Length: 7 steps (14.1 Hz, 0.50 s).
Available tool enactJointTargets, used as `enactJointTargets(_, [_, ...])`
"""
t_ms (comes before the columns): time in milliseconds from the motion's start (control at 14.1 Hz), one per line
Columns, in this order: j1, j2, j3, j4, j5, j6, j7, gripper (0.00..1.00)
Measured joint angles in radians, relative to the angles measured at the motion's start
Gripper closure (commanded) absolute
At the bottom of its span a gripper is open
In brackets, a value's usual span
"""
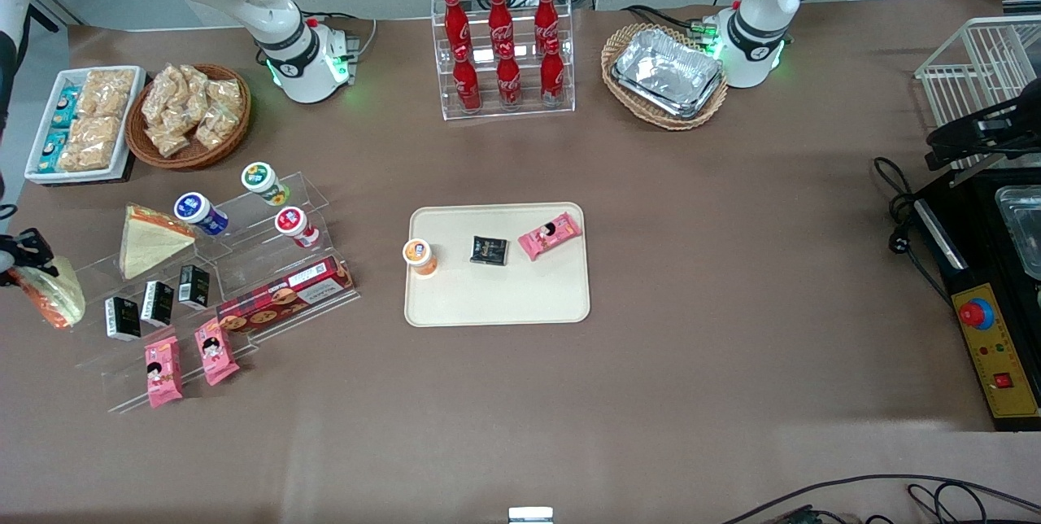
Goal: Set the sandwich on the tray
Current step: 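Close the right gripper on the wrapped sandwich's end, then lift the sandwich off the rack and carry it over the white tray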
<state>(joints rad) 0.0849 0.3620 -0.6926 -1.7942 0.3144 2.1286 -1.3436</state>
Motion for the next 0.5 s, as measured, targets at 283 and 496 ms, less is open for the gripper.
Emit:
enactJointTargets(283, [0.017,-0.016,0.001,0.131,0.000,-0.174,0.044,1.00])
enactJointTargets(496, [0.061,-0.022,0.004,0.206,0.000,-0.266,0.099,1.00])
